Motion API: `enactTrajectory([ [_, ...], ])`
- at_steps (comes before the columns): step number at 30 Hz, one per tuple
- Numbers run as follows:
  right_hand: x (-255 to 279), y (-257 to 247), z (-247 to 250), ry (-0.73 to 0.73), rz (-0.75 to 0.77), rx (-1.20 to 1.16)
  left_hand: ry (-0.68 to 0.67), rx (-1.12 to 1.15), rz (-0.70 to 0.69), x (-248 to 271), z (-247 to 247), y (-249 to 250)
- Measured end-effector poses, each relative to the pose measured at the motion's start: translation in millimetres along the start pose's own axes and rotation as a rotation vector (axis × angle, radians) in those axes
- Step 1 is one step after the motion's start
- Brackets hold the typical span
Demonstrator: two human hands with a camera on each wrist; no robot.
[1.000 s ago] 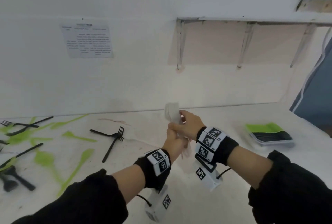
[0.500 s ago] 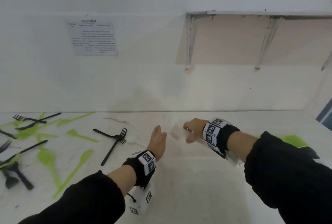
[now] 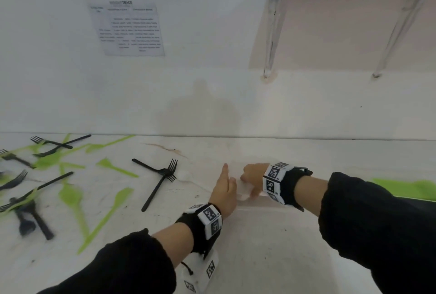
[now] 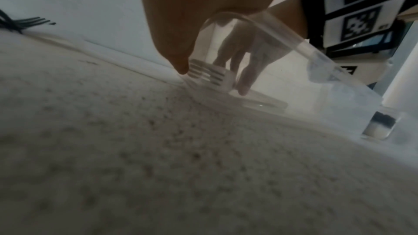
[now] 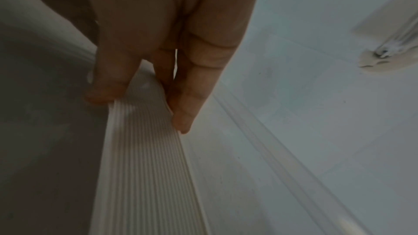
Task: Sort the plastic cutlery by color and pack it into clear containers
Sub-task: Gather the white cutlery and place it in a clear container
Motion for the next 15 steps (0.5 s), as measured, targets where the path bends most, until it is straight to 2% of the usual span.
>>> enactTrajectory([
  [5, 2, 5, 9, 0.067, -0.036, -0.052, 0.007, -0.004, -0.007, 0, 1, -2],
  [10, 5, 13, 6, -0.008, -0.076, -0.069, 0.009, -0.006, -0.005, 1, 1, 0],
  [15, 7, 15, 4, 0.023, -0.082, -0.044, -0.016, 0.008, -0.011, 1, -1, 0],
])
Point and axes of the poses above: each hand's wrist, its own x-axis away from the middle knuckle, its own z-axis out of the back of the hand, y = z × x, the point moved 7 cm from there along -x, towards the middle knuckle, and after that the axes turned 5 degrees about -z, right-handed, at the moved point
